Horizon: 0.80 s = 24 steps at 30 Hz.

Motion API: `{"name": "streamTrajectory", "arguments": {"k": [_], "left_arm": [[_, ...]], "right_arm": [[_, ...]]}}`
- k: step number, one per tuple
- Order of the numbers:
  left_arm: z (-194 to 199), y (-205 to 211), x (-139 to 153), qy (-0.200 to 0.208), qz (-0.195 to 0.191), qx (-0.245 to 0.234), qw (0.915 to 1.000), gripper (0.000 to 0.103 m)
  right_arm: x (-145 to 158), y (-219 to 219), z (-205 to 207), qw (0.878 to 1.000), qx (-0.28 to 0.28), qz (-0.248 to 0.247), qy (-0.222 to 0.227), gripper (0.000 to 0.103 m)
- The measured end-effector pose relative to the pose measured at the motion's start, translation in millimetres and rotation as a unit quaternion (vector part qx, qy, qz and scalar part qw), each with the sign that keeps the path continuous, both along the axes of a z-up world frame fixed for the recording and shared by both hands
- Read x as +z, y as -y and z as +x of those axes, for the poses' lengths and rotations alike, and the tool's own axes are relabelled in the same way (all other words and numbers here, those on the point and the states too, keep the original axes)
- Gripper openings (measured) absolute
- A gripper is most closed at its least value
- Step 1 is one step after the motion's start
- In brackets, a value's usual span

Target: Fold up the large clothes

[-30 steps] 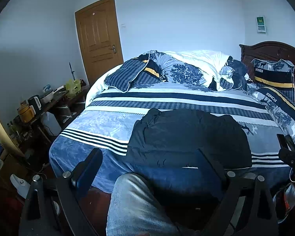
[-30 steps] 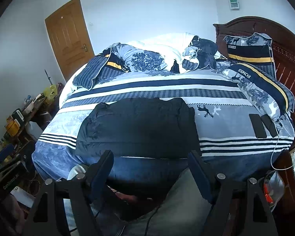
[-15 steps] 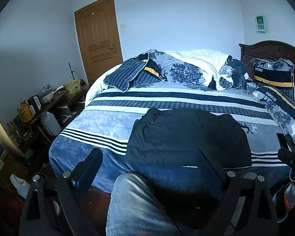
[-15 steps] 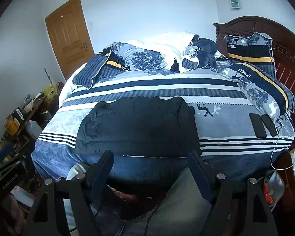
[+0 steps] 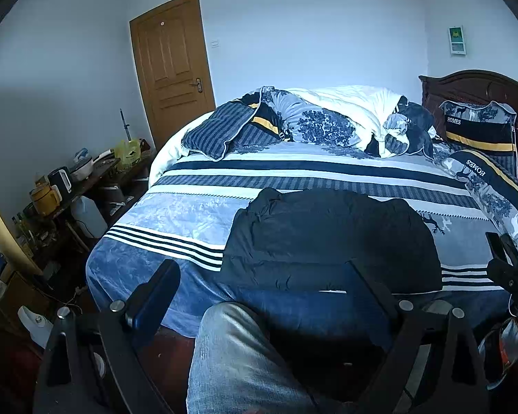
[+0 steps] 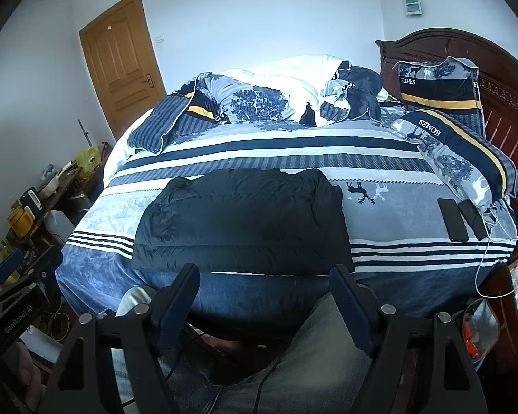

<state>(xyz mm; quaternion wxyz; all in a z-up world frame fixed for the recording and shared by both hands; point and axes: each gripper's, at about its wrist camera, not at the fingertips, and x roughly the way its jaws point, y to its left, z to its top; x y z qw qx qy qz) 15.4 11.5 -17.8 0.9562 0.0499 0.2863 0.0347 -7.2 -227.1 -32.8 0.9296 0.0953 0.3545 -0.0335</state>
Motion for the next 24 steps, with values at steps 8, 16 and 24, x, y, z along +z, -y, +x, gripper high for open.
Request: {"name": "streamTrajectory", "arguments": {"k": [8, 16, 24], "left_arm": [[0, 1, 0, 0.0, 0.0, 0.0, 1.0, 0.095], [0, -4, -1, -0.002, 0.002, -0.001, 1.0, 0.095], [1, -20, -3, -0.003, 0.005, -0.01, 0.9999, 0.095]], "right_arm": [[-1, 1, 0, 1.0, 0.001, 0.0, 0.0, 0.08], [-4, 1, 0, 1.0, 0.002, 0.0, -0.002, 0.08], [-7, 5, 2, 1.0, 0.008, 0.0, -0.004, 0.08]]}}
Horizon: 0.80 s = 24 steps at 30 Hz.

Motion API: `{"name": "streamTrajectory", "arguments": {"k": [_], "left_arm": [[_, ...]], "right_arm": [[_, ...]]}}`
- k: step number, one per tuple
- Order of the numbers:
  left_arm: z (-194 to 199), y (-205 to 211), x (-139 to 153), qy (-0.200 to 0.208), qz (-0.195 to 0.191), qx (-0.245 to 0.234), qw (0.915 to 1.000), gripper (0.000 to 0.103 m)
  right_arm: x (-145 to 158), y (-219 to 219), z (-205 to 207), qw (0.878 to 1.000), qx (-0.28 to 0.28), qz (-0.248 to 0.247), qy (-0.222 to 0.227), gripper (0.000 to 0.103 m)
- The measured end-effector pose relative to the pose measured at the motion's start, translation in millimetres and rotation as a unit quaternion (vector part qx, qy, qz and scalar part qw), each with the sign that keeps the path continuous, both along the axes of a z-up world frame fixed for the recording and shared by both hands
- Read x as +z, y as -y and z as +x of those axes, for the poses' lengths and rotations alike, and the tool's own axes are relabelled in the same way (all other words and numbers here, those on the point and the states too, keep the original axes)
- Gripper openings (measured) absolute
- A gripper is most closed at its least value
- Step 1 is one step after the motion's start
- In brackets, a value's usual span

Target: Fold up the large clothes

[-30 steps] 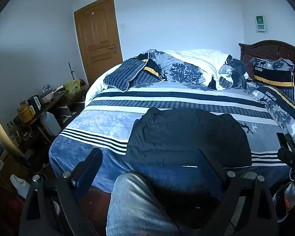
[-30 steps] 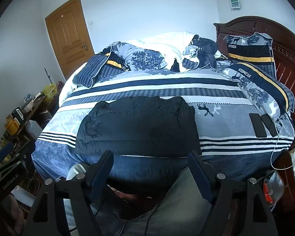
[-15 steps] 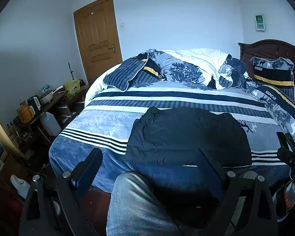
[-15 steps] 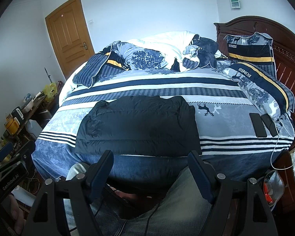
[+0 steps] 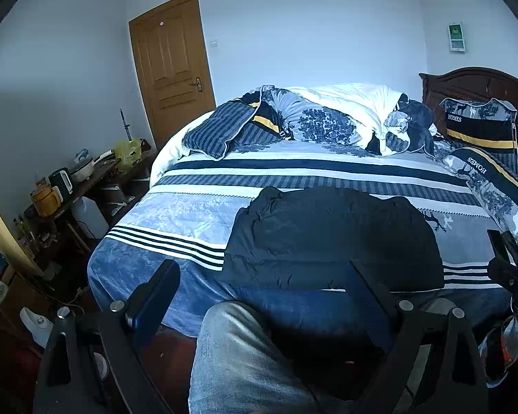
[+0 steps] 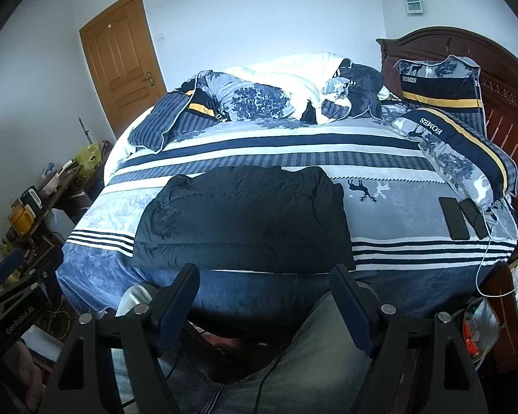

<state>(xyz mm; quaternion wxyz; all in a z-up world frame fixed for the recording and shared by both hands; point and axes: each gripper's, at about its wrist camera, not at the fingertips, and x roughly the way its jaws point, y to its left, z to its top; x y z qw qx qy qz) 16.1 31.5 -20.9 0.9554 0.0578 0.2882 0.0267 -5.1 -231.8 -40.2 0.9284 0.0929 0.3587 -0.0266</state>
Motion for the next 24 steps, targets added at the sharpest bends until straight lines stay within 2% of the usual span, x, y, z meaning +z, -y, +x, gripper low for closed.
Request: {"name": "streamTrajectory", "arguments": {"k": [24], "left_arm": [[1.8, -8.4, 3.7, 0.002, 0.002, -0.005, 1.0, 0.095]], "right_arm": [[1.7, 1.3, 3.0, 1.0, 0.005, -0.001, 0.001, 0.08]]}}
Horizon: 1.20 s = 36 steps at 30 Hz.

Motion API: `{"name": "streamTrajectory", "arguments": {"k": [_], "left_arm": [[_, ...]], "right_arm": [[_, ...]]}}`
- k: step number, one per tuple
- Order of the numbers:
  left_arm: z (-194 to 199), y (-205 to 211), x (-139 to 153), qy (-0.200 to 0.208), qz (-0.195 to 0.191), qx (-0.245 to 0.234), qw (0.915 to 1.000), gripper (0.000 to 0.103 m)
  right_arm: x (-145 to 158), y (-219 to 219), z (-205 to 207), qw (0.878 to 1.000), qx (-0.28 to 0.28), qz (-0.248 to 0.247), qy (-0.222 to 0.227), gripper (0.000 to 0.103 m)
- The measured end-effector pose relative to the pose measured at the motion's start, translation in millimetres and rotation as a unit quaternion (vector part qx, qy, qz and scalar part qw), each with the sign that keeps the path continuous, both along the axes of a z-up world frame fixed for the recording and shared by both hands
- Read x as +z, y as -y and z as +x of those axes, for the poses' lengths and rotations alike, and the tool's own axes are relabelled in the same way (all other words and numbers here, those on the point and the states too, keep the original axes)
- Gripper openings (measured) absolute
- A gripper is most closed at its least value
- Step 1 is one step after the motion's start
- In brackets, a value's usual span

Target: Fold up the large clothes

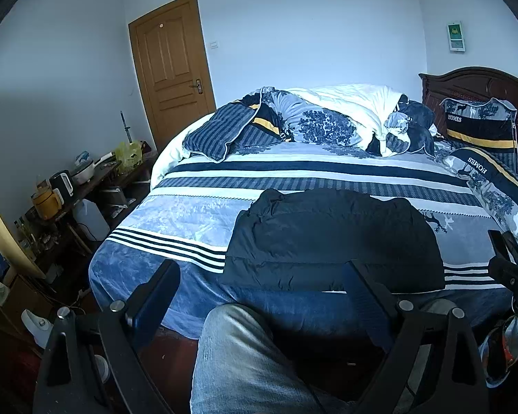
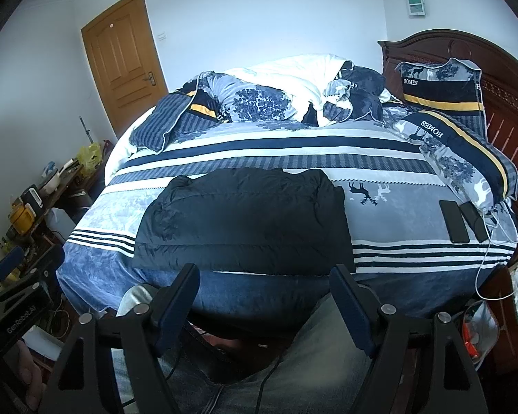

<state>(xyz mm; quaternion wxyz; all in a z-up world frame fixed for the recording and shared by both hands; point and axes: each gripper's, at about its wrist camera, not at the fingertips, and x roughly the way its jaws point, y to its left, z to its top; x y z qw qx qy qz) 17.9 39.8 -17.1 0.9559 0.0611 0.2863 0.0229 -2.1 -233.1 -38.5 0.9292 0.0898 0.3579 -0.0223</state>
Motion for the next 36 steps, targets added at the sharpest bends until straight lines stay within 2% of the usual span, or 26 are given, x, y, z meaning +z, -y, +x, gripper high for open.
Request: {"name": "streamTrajectory", "arguments": {"k": [12, 17, 28, 34, 36], "left_arm": [[12, -7, -9, -0.01, -0.009, -0.008, 0.9999, 0.095], [26, -4, -17, -0.017, -0.028, -0.02, 0.9993, 0.095], [99, 14, -50, -0.062, -0.011, -0.023, 0.9978, 0.095], [143, 21, -89, -0.094, -0.004, -0.018, 0.9954, 0.095], [159, 20, -103, -0.106, -0.017, -0.02, 0.994, 0.095]], "right_arm": [[5, 8, 8, 1.0, 0.015, -0.007, 0.003, 0.08], [0, 17, 24, 1.0, 0.01, 0.0, -0.003, 0.08], [-34, 25, 92, 0.998, 0.019, 0.014, -0.05, 0.08], [-66, 26, 139, 0.996, 0.03, 0.024, -0.086, 0.08], [-78, 27, 151, 0.994, 0.041, 0.026, -0.096, 0.08]]}}
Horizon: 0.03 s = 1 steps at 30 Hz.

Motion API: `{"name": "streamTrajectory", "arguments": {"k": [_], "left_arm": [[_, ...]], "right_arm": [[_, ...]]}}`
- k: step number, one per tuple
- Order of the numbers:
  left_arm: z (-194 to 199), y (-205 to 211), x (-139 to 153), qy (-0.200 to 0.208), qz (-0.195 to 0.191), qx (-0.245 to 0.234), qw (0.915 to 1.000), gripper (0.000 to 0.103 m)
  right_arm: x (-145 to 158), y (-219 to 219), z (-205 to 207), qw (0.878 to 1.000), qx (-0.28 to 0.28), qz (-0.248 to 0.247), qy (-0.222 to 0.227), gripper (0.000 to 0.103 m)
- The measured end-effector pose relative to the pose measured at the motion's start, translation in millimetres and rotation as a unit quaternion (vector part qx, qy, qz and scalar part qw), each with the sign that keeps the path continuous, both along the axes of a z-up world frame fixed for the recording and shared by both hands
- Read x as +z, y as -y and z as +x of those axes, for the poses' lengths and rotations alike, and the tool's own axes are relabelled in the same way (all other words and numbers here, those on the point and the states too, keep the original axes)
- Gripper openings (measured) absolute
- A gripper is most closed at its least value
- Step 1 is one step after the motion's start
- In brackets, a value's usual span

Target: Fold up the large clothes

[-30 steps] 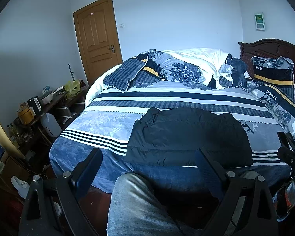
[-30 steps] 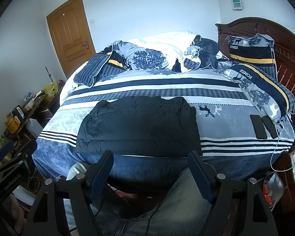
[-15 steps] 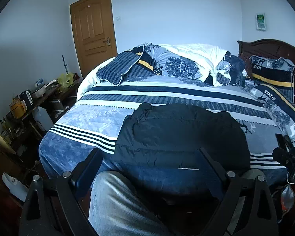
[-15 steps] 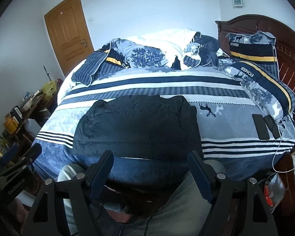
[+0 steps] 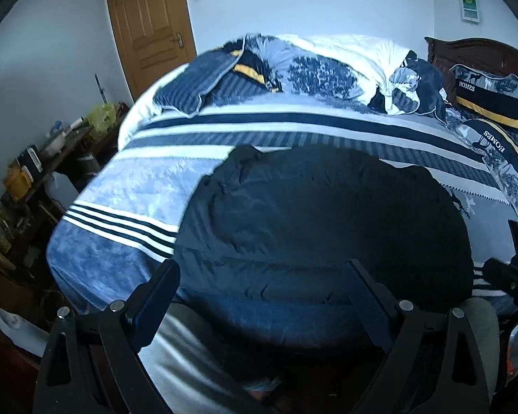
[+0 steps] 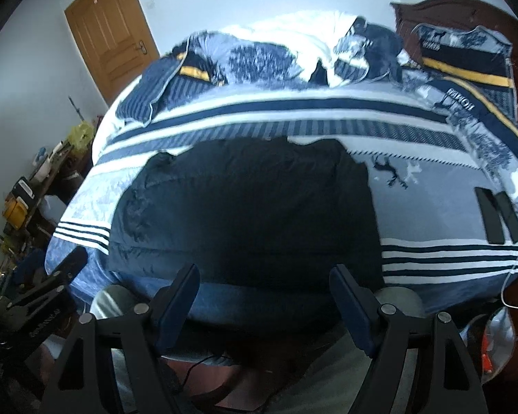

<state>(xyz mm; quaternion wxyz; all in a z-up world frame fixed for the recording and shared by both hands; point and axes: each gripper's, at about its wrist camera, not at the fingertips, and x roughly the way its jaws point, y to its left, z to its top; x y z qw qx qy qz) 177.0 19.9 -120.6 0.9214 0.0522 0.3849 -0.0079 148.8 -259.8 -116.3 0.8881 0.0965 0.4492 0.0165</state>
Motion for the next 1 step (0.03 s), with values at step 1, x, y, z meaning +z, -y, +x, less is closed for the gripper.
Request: {"name": "streamTrajectory", "arguments": {"k": [1], "left_arm": [[6.2, -1.0, -4.1, -0.005, -0.008, 0.001, 1.0, 0.095]], "right_arm": [[-8.0, 1.4, 8.3, 1.0, 0.009, 0.004, -0.007, 0.08]]}}
